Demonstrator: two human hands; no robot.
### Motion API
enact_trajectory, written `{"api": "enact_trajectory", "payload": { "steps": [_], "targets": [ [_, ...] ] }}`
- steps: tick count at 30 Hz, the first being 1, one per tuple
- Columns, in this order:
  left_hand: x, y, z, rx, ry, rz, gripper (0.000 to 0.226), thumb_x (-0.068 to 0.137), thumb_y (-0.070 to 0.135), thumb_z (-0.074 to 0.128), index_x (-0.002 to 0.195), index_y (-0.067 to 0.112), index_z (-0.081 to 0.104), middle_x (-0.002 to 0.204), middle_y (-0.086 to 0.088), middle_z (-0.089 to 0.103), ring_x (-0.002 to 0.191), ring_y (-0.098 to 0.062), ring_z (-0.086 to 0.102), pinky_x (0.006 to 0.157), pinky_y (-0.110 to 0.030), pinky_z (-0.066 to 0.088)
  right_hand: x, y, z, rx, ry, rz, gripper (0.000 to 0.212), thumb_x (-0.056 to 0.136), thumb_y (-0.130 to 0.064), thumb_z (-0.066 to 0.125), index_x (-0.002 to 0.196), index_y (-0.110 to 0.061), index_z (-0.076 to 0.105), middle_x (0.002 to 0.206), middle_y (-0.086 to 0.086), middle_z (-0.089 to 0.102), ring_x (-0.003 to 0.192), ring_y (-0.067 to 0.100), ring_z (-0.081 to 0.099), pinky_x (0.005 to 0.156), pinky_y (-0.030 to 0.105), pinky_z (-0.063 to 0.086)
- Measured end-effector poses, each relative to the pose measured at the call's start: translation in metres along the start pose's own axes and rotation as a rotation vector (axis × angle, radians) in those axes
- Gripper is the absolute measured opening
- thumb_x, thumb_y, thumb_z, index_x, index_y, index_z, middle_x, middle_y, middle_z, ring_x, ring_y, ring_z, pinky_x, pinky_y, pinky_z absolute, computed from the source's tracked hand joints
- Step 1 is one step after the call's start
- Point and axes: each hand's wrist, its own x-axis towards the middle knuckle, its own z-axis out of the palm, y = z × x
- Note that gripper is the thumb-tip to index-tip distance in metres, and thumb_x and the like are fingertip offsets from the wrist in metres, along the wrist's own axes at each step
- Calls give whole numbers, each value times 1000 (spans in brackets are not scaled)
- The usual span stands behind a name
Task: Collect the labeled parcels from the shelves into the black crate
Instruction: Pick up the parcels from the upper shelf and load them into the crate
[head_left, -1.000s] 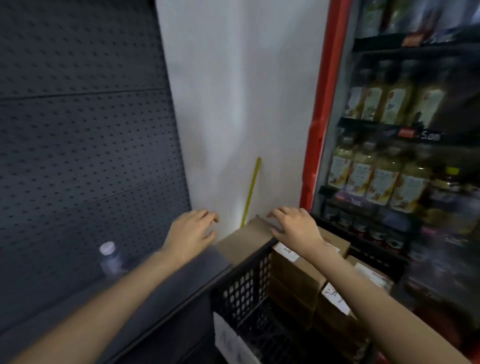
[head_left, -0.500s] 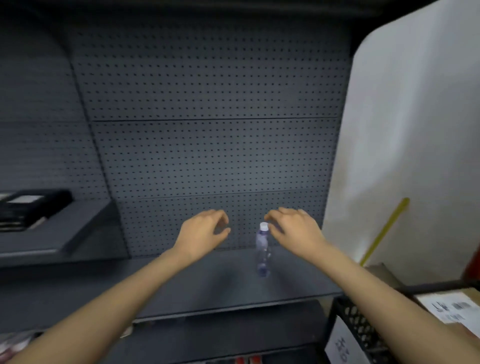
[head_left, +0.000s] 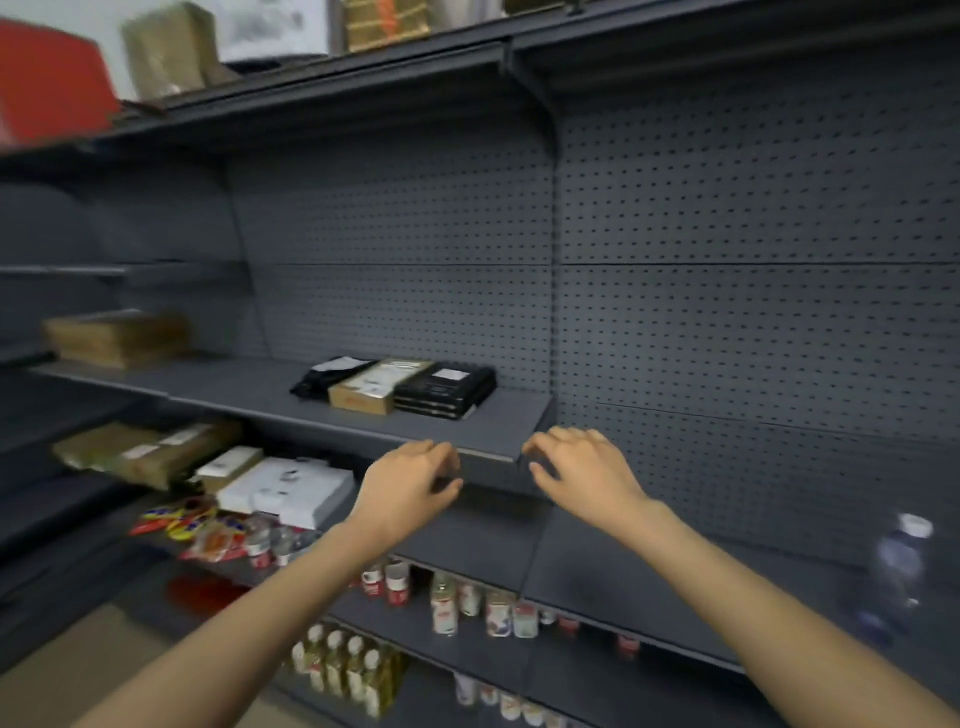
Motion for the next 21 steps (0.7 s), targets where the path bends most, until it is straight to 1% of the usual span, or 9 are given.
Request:
{"api": "enact_trajectory", "payload": {
  "steps": [4,8,11,13,16,19,21],
  "targets": [
    [-31,-79,-30,22,7,-92,20,87,40,55,98,23,55,93,7,59,92,-13,54,69,-26,42,46,-60,24,16,12,-72,29,96,-36,43,122,-28,54,120,-7,59,113,15,52,96,32,34],
    [-50,-143,-54,138,50,-138,21,87,41,54,98,24,56,92,7,59,89,-13,54,62,-22,34,96,-100,40,36,-6,-120,30,96,-36,42,123,-28,53,123,-7,58,116,14,51,97,31,33],
    [-59,-187,-65,194,77,-178,18,84,38,58,96,23,59,88,6,61,86,-15,56,63,-28,42,140,-128,59,68,-7,-140,30,96,-36,42,123,-27,54,122,-6,58,114,15,51,96,32,35],
    [-64,-218,-64,199,88,-242,18,84,36,60,97,23,60,88,6,61,85,-16,57,63,-29,43,168,-146,78,86,-14,-162,30,96,-36,43,122,-27,55,120,-5,59,112,16,52,95,33,36],
    [-62,-264,-53,210,106,-328,18,82,34,63,95,21,61,85,4,60,83,-17,57,60,-26,38,212,-164,111,95,-21,-187,30,97,-36,42,123,-28,53,122,-6,59,113,15,52,95,33,35],
    [-46,-311,-37,216,106,-344,17,81,32,64,92,20,61,83,2,60,82,-19,58,59,-27,39,266,-174,143,76,-3,-195,30,97,-37,42,124,-28,52,124,-7,58,114,15,52,97,32,35],
    [-27,-347,-28,217,105,-351,18,84,35,59,96,21,60,88,2,59,85,-17,56,62,-27,39,307,-178,164,79,17,-174,29,97,-37,42,122,-28,53,122,-7,60,111,16,54,94,32,37]
  ]
}}
